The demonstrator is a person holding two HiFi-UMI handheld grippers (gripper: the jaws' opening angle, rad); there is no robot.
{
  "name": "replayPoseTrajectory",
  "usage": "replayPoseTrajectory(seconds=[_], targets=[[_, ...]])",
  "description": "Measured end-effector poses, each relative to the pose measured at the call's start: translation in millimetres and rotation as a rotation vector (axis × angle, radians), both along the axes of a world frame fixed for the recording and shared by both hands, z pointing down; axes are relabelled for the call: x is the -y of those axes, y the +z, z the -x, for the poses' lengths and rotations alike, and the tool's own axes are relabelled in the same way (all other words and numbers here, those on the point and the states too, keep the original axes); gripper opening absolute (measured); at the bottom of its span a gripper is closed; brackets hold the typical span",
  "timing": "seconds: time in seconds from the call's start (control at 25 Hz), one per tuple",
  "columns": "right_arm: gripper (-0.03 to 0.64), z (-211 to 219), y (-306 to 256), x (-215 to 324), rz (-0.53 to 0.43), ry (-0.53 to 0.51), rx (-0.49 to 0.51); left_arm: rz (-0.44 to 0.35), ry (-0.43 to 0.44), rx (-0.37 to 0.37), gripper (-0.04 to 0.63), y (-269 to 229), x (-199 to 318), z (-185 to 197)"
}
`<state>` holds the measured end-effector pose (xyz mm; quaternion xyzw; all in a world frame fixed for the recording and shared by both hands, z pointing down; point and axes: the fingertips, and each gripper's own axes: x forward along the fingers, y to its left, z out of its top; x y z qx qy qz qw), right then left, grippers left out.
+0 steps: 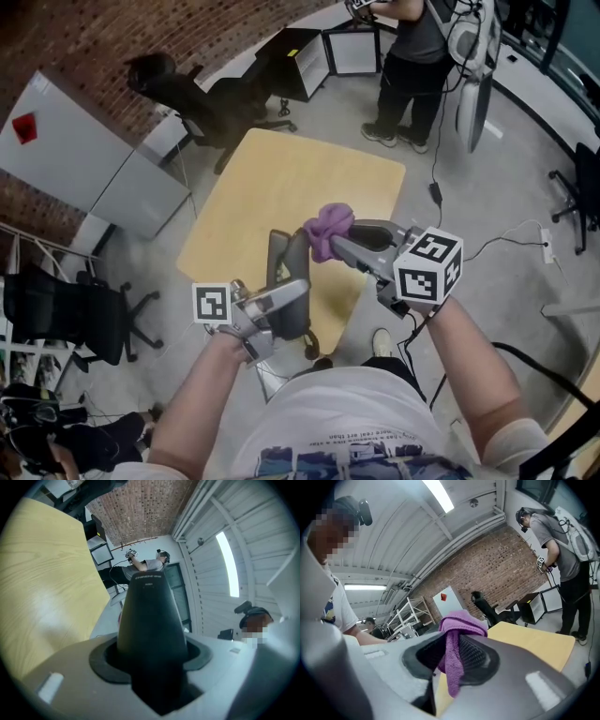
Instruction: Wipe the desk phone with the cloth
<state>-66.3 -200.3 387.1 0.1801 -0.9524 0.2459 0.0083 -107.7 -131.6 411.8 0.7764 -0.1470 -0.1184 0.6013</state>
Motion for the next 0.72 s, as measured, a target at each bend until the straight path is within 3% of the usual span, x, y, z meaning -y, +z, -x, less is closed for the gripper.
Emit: replayPoseTrajectory(seconds=[0.72], targets=[[0.091,53.7,42.3,-133.7,0.121,-0.251,-0.006,0.014,-0.046,-0.003,0.290,2.5,8.2,32.7]])
